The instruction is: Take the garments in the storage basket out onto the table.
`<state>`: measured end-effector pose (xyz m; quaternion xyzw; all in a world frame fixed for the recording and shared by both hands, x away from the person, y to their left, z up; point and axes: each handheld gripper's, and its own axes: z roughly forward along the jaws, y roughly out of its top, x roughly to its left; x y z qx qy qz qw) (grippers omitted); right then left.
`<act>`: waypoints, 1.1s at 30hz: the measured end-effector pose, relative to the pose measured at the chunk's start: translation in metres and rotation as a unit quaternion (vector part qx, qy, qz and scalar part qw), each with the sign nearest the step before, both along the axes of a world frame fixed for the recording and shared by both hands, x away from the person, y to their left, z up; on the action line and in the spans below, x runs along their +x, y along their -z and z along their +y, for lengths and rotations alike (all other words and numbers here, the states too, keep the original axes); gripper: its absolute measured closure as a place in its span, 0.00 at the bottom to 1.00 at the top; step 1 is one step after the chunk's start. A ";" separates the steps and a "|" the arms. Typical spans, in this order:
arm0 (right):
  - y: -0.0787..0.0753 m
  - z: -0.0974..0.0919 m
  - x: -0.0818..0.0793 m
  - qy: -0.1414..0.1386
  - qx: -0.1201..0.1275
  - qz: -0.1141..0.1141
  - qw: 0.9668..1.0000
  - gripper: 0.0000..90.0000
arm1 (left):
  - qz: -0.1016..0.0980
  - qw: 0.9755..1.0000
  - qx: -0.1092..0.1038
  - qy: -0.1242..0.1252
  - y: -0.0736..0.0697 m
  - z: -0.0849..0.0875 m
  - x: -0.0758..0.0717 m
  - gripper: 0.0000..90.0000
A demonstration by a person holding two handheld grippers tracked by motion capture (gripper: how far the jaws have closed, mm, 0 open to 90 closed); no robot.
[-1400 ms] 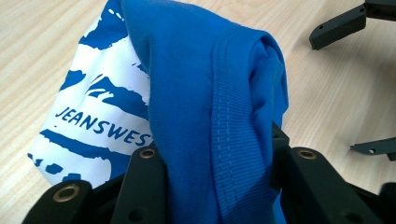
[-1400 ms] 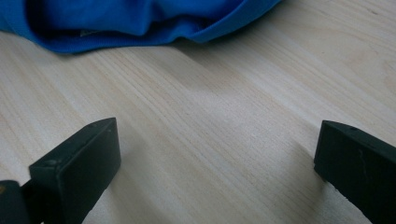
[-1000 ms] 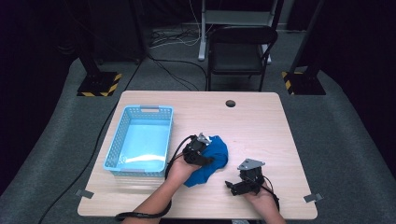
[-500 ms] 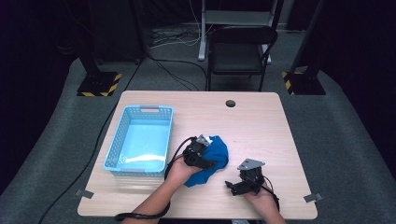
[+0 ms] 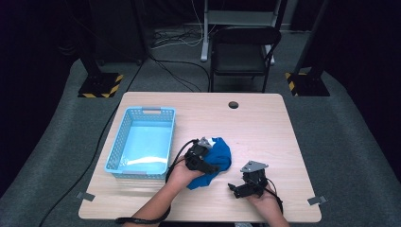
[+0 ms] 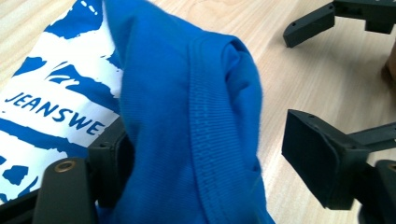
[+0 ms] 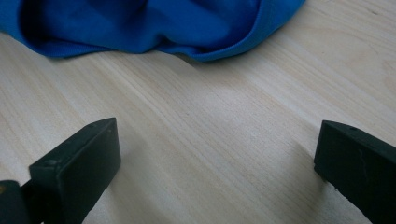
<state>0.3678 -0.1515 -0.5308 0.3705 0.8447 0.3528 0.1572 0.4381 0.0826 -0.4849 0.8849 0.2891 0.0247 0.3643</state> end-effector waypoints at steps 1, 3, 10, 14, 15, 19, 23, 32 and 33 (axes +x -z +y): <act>0.000 0.000 0.000 0.000 0.000 0.000 1.000 0.00 | -0.002 1.000 -0.001 0.002 -0.001 0.000 -0.001 0.23; 0.000 0.000 0.000 0.000 0.000 0.000 1.000 0.00 | -0.008 1.000 -0.004 0.000 -0.004 0.001 -0.002 0.22; 0.000 0.000 0.000 0.000 0.000 0.000 1.000 0.00 | -0.024 1.000 -0.009 -0.003 -0.014 0.005 -0.005 0.17; 0.000 0.000 0.000 0.000 0.000 0.000 1.000 0.00 | -0.030 0.999 -0.011 -0.003 -0.019 0.007 -0.007 0.16; 0.000 0.000 0.000 0.000 0.000 0.000 1.000 0.00 | -0.032 0.999 -0.012 -0.003 -0.020 0.008 -0.007 0.16; 0.000 0.000 0.000 0.000 0.000 0.000 1.000 0.00 | -0.039 0.999 -0.013 -0.006 -0.023 0.009 -0.008 0.14; 0.000 0.000 0.000 0.000 0.000 0.000 1.000 0.00 | -0.042 0.999 -0.015 -0.006 -0.027 0.010 -0.009 0.14; 0.000 0.000 0.000 0.000 0.000 0.000 1.000 0.00 | -0.054 0.998 -0.022 -0.005 -0.035 0.012 -0.013 0.13; 0.000 0.000 0.000 0.000 0.000 0.000 1.000 0.00 | -0.055 0.998 -0.025 -0.006 -0.036 0.012 -0.014 0.13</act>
